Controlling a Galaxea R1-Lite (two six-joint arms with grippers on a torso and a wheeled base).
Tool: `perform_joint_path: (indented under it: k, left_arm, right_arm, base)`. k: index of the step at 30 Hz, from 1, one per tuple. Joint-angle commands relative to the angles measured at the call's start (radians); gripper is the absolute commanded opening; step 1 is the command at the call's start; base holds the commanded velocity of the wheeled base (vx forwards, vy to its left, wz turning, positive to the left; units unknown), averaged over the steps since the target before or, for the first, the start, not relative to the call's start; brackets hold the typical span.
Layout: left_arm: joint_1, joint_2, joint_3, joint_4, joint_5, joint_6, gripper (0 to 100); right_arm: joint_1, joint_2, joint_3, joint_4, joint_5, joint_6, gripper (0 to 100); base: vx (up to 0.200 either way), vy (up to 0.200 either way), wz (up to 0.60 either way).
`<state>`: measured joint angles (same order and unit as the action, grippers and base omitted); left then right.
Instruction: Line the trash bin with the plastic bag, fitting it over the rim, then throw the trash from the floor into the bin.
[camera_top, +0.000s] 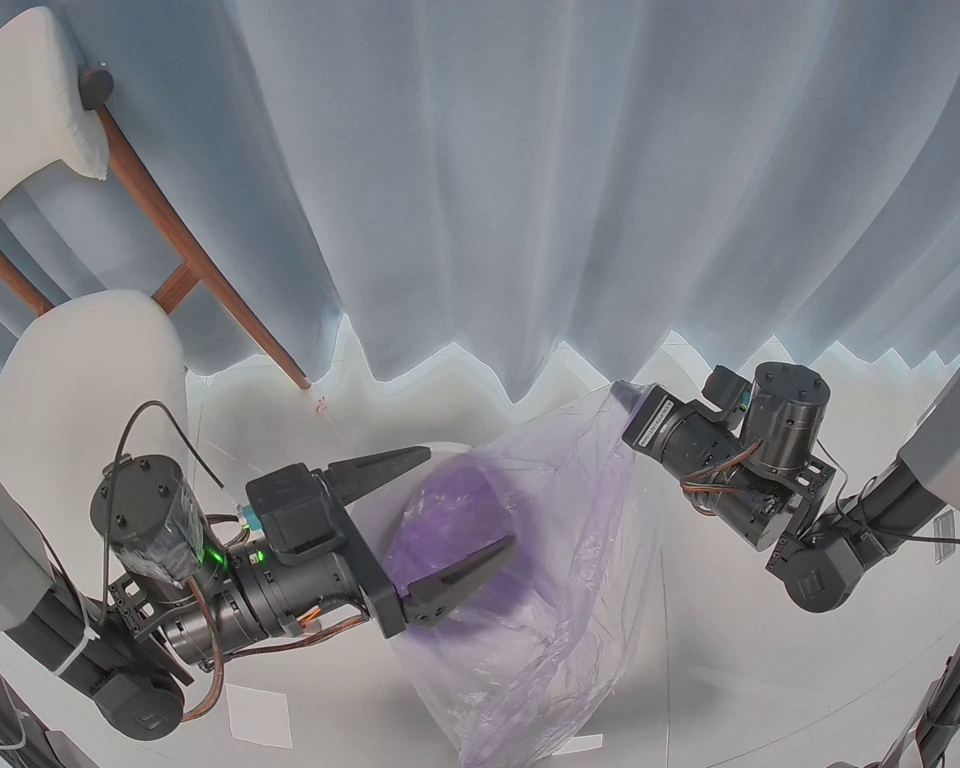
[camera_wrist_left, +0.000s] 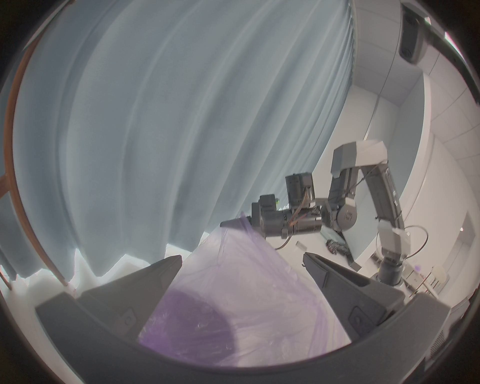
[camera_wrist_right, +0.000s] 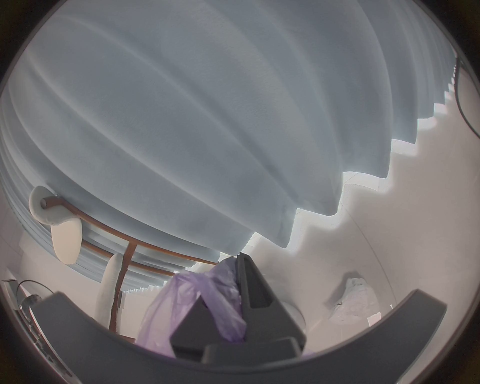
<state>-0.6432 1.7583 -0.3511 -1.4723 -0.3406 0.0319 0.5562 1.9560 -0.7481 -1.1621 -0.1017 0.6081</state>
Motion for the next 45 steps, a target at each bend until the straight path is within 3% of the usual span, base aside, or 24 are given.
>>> perform_joint_path:
  k: [1, 7, 14, 21, 29, 40, 41, 45]
  left_arm:
    - [-0.012, 0.003, 0.095, 0.003, 0.071, 0.057, 100]
    - [-0.018, 0.030, 0.135, 0.003, 0.104, 0.121, 100]
    - [-0.150, 0.067, 0.211, -0.002, 0.111, 0.120, 100]
    - [-0.161, 0.152, 0.267, -0.009, 0.129, 0.123, 100]
    - [-0.164, 0.247, 0.256, -0.074, 0.181, 0.123, 100]
    - [-0.191, 0.308, 0.213, -0.074, 0.184, 0.121, 100]
    - [-0.185, 0.311, 0.210, -0.074, 0.184, 0.120, 0]
    - [-0.182, 0.306, 0.188, -0.074, 0.183, 0.114, 0]
  right_arm:
    - [0.011, 0.047, -0.017, 0.004, -0.010, 0.018, 0]
    - [0.041, 0.050, -0.024, 0.076, -0.018, 0.041, 0]
    - [0.062, 0.106, -0.065, 0.078, -0.098, 0.039, 0]
    - [0.064, 0.098, -0.070, 0.076, -0.099, 0.041, 0]
    - [0.073, 0.090, -0.071, 0.073, -0.099, 0.041, 0]
    - [0.079, 0.066, -0.071, 0.073, -0.099, 0.039, 0]
    - [0.079, 0.064, -0.073, 0.073, -0.098, 0.041, 0]
    - [0.079, 0.069, -0.071, 0.052, -0.099, 0.041, 0]
  base:
    - [0.000, 0.000, 0.00]
    - [0.000, 0.000, 0.00]
    - [0.000, 0.000, 0.00]
    - [0.000, 0.000, 0.00]
    - [0.000, 0.000, 0.00]
    - [0.000, 0.000, 0.00]
    - [0.000, 0.000, 0.00]
    - [0.000, 0.000, 0.00]
